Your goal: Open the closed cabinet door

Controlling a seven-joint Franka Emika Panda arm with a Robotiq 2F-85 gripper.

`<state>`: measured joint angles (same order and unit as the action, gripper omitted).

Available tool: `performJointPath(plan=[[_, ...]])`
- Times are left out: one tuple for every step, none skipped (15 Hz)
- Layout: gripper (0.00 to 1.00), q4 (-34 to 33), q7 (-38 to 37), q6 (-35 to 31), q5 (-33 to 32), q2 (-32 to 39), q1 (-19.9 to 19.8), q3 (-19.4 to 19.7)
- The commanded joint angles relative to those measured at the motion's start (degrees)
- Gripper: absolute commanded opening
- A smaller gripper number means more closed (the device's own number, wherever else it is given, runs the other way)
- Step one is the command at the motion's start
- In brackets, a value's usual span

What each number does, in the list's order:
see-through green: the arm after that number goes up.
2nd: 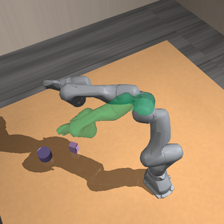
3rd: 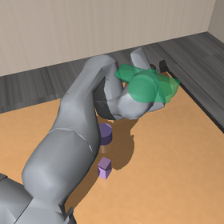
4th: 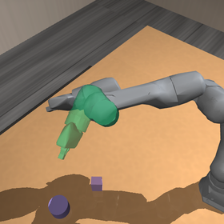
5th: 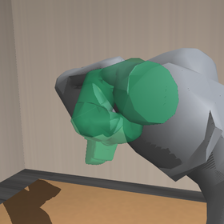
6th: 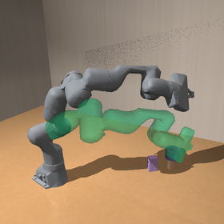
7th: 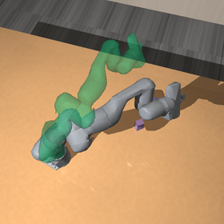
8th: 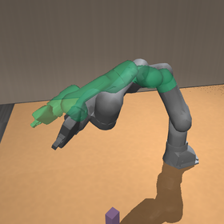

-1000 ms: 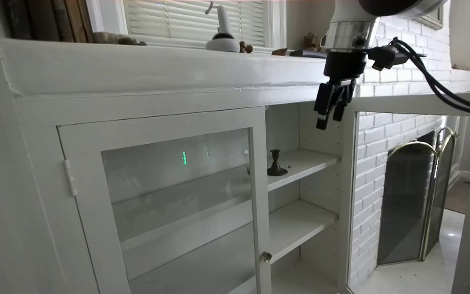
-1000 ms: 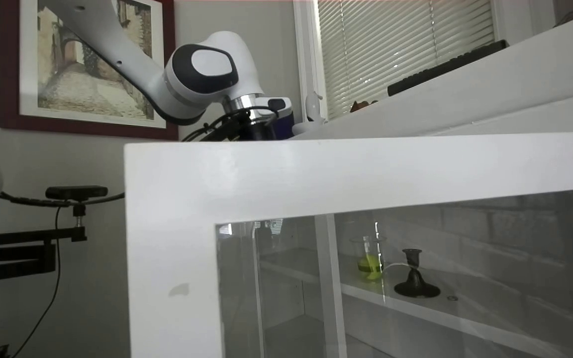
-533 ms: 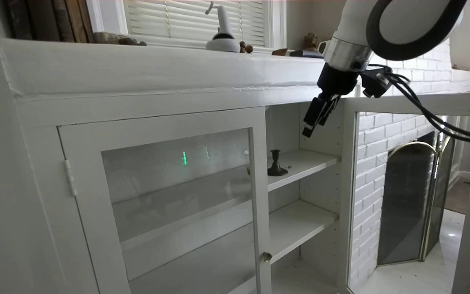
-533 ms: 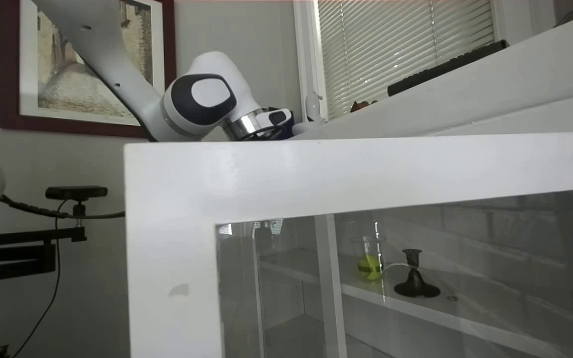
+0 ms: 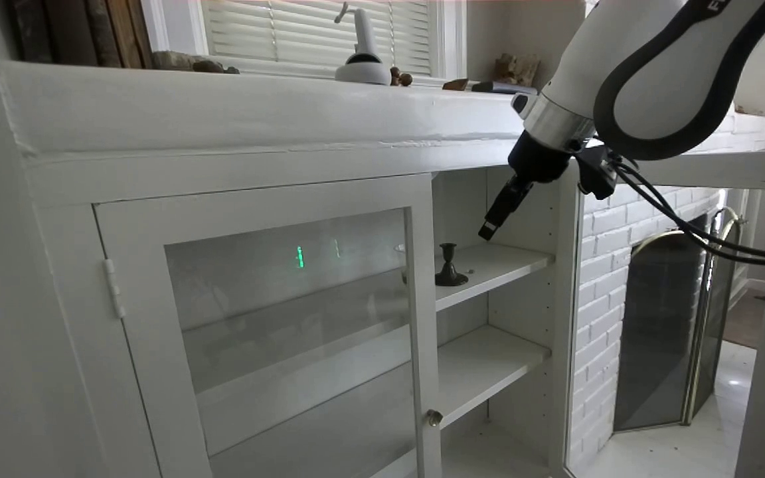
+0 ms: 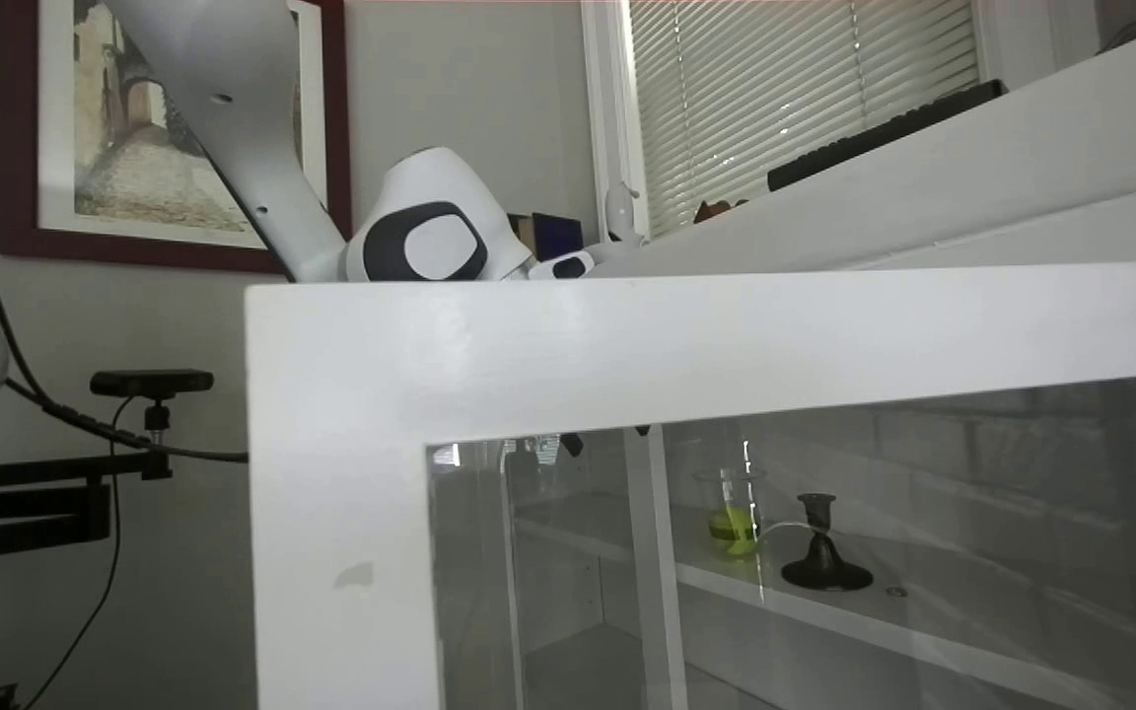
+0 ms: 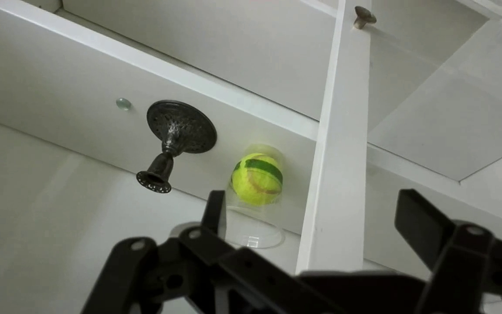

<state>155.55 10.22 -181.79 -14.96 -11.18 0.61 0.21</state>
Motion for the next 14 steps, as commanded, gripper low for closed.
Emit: performJointPath(plan=[[1.0, 0.01, 0.86, 0.13, 1.01, 0.06, -0.02, -0.23], [1.0, 0.02, 0.85, 0.14, 1.0, -0.03, -0.06, -0.27], [1.0, 0.01, 0.85, 0.14, 1.0, -0.17, -0.06, -0.29], [1.0, 0.01, 0.85, 0.14, 1.0, -0.22, -0.07, -0.29], [1.0, 0.22, 2.13, -2.2, 0.19, 0.82, 0.14, -0.01], [1.0, 0.31, 3.2, -4.07, -0.01, 1.82, 2.65, 2.06], [1.0, -0.04, 4.78, -5.53, -1.12, 2.78, 2.54, 2.48], [1.0, -0.54, 6.32, -6.73, -2.32, 3.46, 2.07, 2.99], [1.0, -0.68, 8.03, -8.22, -2.62, 4.16, 3.2, 4.46], [1.0, -0.71, 9.49, -9.6, -3.22, 4.85, 3.83, 5.61], [1.0, -0.65, 10.96, -11.28, -4.23, 5.78, 5.2, 7.4], [1.0, -0.69, 11.68, -13.13, -5.55, 6.7, 6.4, 9.15], [1.0, -0.43, 10.93, -15.91, -8.3, 7.9, 8.87, 11.82], [1.0, -0.31, 9.1, -18.81, -12.4, 9.04, 10.31, 13.88]])
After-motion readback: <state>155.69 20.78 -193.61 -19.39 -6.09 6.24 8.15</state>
